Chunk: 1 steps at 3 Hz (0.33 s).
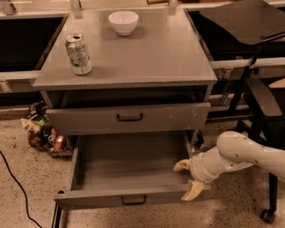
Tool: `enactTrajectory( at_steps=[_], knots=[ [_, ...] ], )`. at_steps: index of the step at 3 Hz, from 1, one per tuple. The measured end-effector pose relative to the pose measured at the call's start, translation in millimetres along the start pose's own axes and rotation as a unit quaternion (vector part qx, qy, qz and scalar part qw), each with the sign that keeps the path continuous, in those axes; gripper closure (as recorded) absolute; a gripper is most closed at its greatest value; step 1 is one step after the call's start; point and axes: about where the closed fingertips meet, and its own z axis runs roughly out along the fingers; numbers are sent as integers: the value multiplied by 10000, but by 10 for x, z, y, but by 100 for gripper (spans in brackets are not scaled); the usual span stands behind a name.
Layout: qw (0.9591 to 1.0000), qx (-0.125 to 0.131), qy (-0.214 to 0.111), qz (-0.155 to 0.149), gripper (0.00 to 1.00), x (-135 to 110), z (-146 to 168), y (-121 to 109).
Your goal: Open middle drawer
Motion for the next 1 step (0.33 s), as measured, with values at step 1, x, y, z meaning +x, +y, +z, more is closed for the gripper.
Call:
enactTrajectory(
  at_steps=[1],
  knots=[
    [9997, 226, -125, -11, 0, 25, -173, -18]
  ],
)
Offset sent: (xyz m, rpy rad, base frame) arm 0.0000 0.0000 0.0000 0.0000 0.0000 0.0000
